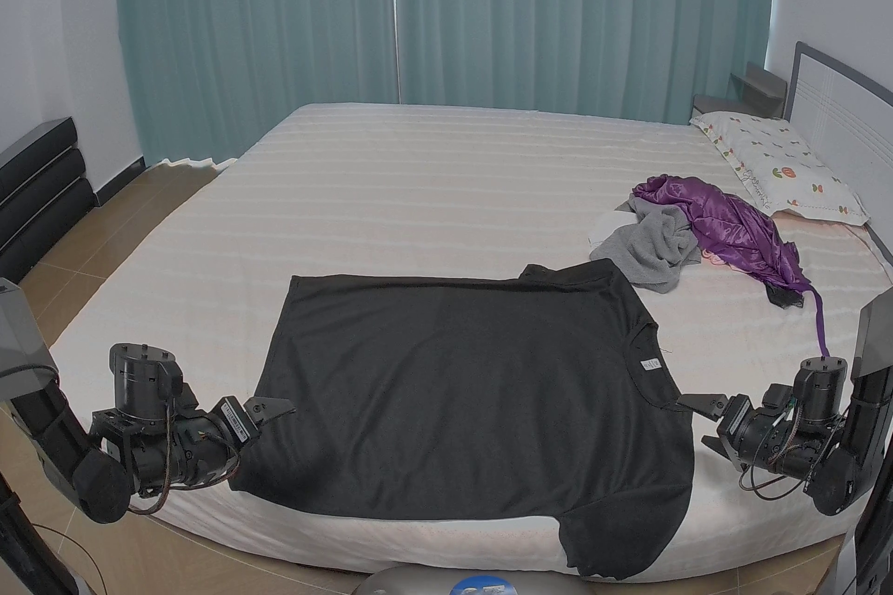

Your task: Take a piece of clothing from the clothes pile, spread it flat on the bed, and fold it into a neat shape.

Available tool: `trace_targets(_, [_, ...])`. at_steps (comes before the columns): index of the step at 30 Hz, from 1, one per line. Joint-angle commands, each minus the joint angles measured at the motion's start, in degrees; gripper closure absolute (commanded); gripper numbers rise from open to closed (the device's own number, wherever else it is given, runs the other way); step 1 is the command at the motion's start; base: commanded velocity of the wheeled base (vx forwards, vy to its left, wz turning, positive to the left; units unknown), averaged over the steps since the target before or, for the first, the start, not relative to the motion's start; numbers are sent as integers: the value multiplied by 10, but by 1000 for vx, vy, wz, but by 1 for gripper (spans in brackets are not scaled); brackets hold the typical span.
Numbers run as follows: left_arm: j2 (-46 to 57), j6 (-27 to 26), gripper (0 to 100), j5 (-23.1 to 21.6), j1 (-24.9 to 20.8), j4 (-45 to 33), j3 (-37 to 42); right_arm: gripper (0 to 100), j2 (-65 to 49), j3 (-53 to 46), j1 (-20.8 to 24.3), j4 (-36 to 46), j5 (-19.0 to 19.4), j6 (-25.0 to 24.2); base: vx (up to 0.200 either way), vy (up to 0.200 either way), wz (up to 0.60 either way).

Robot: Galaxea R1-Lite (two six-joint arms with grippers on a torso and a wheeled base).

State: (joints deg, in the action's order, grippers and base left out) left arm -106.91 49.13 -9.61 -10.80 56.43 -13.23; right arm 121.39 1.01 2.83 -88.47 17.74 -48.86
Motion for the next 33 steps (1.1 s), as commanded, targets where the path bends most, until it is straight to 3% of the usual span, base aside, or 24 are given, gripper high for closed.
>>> trace_targets(1, [9, -3, 0, -1, 4, 1, 17, 0, 0, -10, 1, 0, 0, 0, 0, 0, 0])
trace_targets(6, [7, -16, 0, -9, 16, 14, 57, 0, 1, -10, 1, 1, 0, 0, 0, 0, 0])
trace_targets(12, [-22, -56, 0, -27, 34, 82, 130, 0, 3, -10, 1, 1, 0, 0, 0, 0, 0])
trace_targets(18, [-66, -61, 0, -53, 70, 89, 131, 0, 3, -10, 1, 2, 0, 0, 0, 0, 0])
trace_targets(24, [-146, -65, 0, -44, 78, 140, 132, 0, 5, -10, 1, 2, 1, 0, 0, 0, 0])
trace_targets(33, [-174, -65, 0, -26, 90, 171, 131, 0, 6, -10, 1, 1, 1, 0, 0, 0, 0])
